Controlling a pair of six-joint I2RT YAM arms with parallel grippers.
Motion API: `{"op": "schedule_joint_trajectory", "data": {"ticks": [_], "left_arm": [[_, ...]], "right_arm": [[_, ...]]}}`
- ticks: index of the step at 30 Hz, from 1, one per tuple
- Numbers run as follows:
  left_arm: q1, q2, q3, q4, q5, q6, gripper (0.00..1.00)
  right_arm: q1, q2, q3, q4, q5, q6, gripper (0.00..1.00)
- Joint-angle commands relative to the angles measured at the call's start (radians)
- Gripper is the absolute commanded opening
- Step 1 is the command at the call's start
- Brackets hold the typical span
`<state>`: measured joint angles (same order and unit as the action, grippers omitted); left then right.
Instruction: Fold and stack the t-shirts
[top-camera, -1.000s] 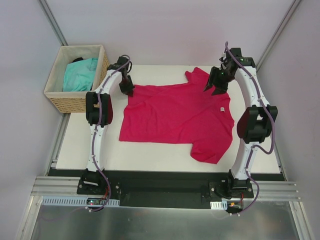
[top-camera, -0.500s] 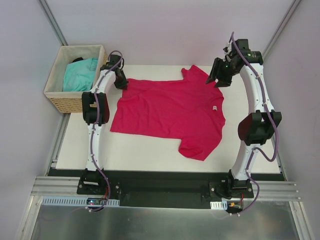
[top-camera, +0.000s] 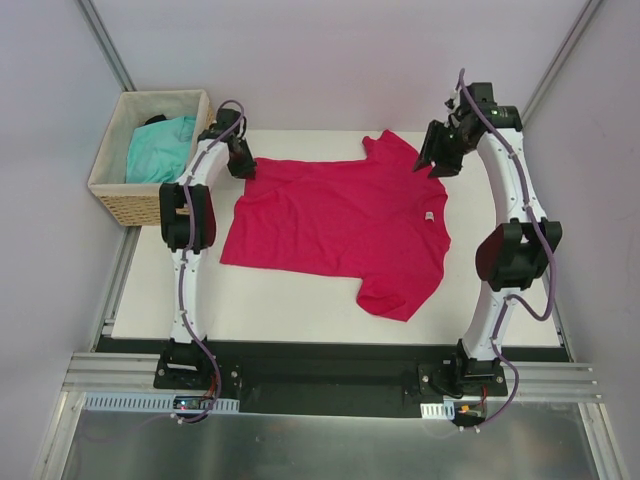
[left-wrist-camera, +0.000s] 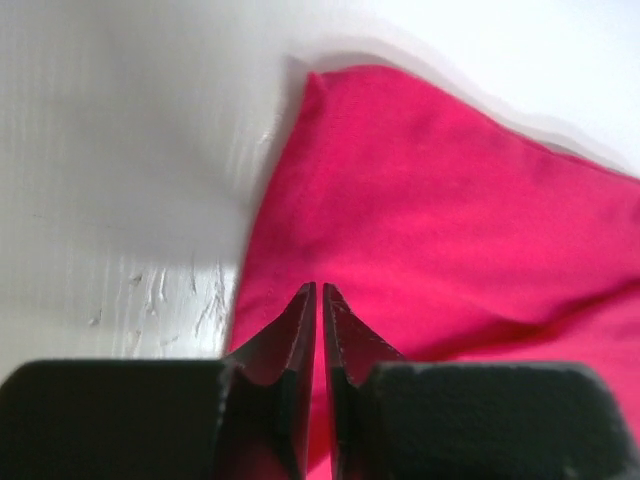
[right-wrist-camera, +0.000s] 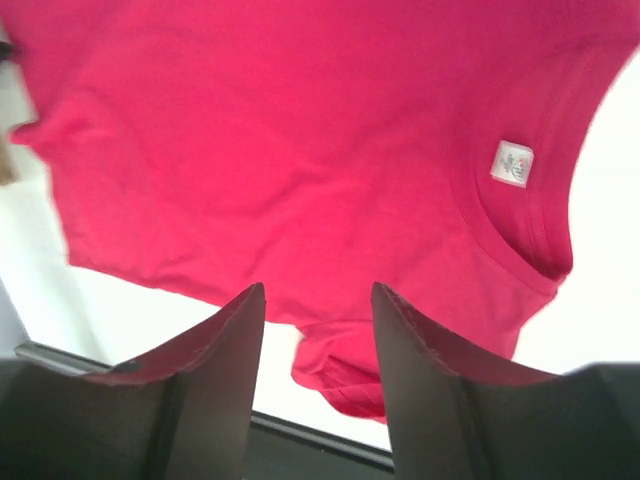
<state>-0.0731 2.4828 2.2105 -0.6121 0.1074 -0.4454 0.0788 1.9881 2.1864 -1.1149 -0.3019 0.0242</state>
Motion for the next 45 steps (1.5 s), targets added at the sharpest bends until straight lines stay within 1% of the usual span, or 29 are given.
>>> {"op": "schedule_joint_trajectory", "data": {"ticks": [1, 2, 3, 4, 6, 7, 9, 10, 12, 13, 14, 17, 19, 21, 23, 27, 28, 31, 33, 36, 39, 45], "left_arm": [[-0.014, -0.174, 0.026, 0.020, 0.058, 0.043, 0.22], [-0.016, -0.188, 0.034, 0.023, 0.057, 0.045, 0.30], [-0.016, -0.215, 0.035, 0.023, 0.055, 0.050, 0.39], [-0.016, -0.231, 0.038, 0.025, 0.046, 0.056, 0.44], [-0.017, -0.274, 0.035, 0.028, 0.035, 0.068, 0.45], [-0.017, -0.288, 0.035, 0.026, 0.034, 0.077, 0.47], [-0.019, -0.327, 0.020, 0.026, 0.037, 0.080, 0.47], [-0.019, -0.343, 0.009, 0.026, 0.037, 0.083, 0.47], [-0.019, -0.389, -0.035, 0.026, 0.035, 0.085, 0.44], [-0.019, -0.401, -0.049, 0.026, 0.038, 0.092, 0.41], [-0.019, -0.413, -0.075, 0.026, 0.038, 0.097, 0.38], [-0.019, -0.470, -0.115, 0.026, 0.032, 0.114, 0.33], [-0.019, -0.492, -0.126, 0.026, 0.035, 0.116, 0.25], [-0.019, -0.518, -0.130, 0.025, 0.060, 0.109, 0.19], [-0.021, -0.548, -0.135, 0.026, 0.080, 0.099, 0.15], [-0.021, -0.611, -0.152, 0.025, 0.106, 0.083, 0.12], [-0.021, -0.622, -0.155, 0.025, 0.106, 0.085, 0.12], [-0.021, -0.662, -0.161, 0.022, 0.112, 0.091, 0.13], [-0.021, -0.685, -0.166, 0.023, 0.106, 0.088, 0.10], [-0.021, -0.697, -0.173, 0.021, 0.106, 0.086, 0.00], [-0.021, -0.703, -0.183, 0.020, 0.110, 0.079, 0.00], [-0.021, -0.700, -0.170, 0.020, 0.126, 0.070, 0.00]], "right_arm": [[0.009, -0.003, -0.196, 0.050, 0.145, 0.005, 0.46], [0.007, 0.003, -0.220, 0.047, 0.161, 0.008, 0.37], [0.007, 0.005, -0.238, 0.049, 0.173, 0.013, 0.34], [0.009, -0.001, -0.296, 0.055, 0.178, 0.011, 0.33], [0.009, -0.020, -0.361, 0.099, 0.176, 0.026, 0.32], [0.009, -0.038, -0.437, 0.113, 0.178, 0.031, 0.31], [0.009, -0.043, -0.497, 0.125, 0.194, 0.055, 0.26], [0.007, -0.044, -0.520, 0.113, 0.216, 0.065, 0.17], [0.013, -0.037, -0.569, 0.067, 0.240, 0.075, 0.08], [0.024, -0.034, -0.582, 0.043, 0.260, 0.074, 0.01], [0.026, -0.035, -0.600, 0.035, 0.268, 0.071, 0.01], [0.039, -0.017, -0.603, 0.004, 0.293, 0.066, 0.01], [0.042, 0.009, -0.591, -0.016, 0.326, 0.068, 0.01], [0.041, 0.061, -0.552, -0.031, 0.334, 0.071, 0.01], [0.044, 0.096, -0.510, -0.065, 0.354, 0.079, 0.01], [0.039, 0.187, -0.401, -0.117, 0.395, 0.089, 0.01], [0.039, 0.227, -0.354, -0.143, 0.399, 0.092, 0.01], [0.039, 0.268, -0.309, -0.155, 0.405, 0.100, 0.01], [0.039, 0.276, -0.295, -0.148, 0.405, 0.100, 0.01], [0.036, 0.288, -0.269, -0.126, 0.389, 0.097, 0.01], [0.033, 0.314, -0.248, -0.123, 0.374, 0.080, 0.01], [0.009, 0.328, -0.281, -0.123, 0.389, 0.057, 0.01]]}}
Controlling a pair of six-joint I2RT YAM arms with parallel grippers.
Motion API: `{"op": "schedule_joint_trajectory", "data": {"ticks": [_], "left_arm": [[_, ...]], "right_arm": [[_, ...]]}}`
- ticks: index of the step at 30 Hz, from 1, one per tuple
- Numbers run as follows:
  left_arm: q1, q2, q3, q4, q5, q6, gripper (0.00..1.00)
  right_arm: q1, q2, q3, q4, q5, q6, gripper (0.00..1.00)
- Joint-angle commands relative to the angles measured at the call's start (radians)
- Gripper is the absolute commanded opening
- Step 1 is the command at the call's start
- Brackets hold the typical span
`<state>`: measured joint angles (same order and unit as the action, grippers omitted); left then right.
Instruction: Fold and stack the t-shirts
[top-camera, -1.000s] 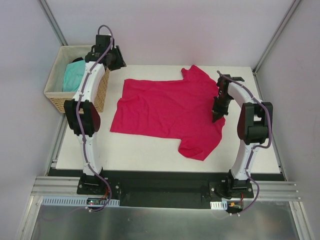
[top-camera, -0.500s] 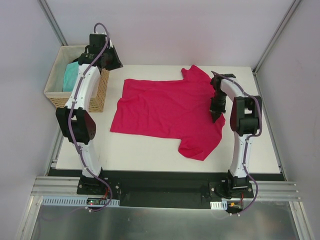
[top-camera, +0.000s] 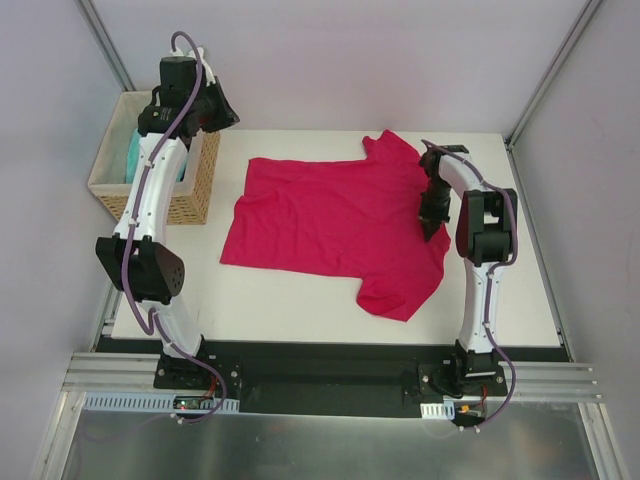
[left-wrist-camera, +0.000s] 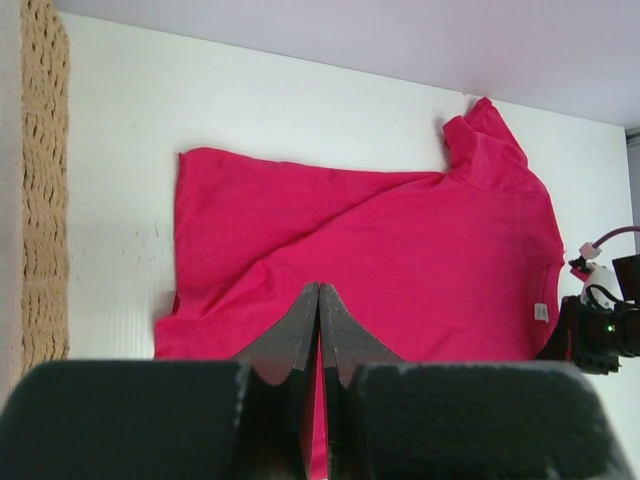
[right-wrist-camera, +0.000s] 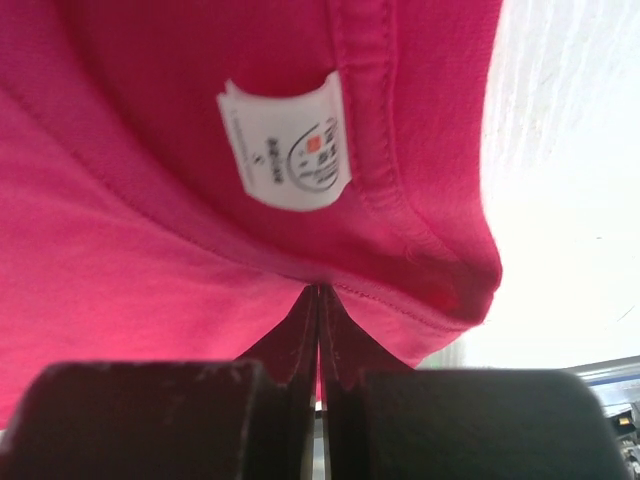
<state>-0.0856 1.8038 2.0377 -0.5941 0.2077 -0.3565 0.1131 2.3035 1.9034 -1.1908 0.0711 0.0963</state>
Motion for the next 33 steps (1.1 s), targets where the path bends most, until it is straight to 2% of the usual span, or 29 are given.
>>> {"op": "schedule_joint_trajectory", "data": {"ticks": [1, 16, 29, 33], "left_arm": [[-0.008, -0.021, 0.015, 0.002, 0.025, -0.021, 0.00], [-0.008, -0.041, 0.061, 0.002, 0.047, -0.048, 0.00], [-0.023, -0.119, 0.055, 0.001, 0.151, -0.116, 0.00], [-0.029, -0.153, 0.046, 0.000, 0.160, -0.119, 0.00]], "right_arm": [[-0.035, 0.010, 0.000, -0.050, 0.015, -0.018, 0.01], [-0.112, 0.016, -0.041, -0.064, 0.059, -0.073, 0.01], [-0.110, 0.135, 0.187, -0.104, 0.090, -0.076, 0.01], [-0.130, 0.158, 0.221, -0.099, 0.050, -0.064, 0.01]]}}
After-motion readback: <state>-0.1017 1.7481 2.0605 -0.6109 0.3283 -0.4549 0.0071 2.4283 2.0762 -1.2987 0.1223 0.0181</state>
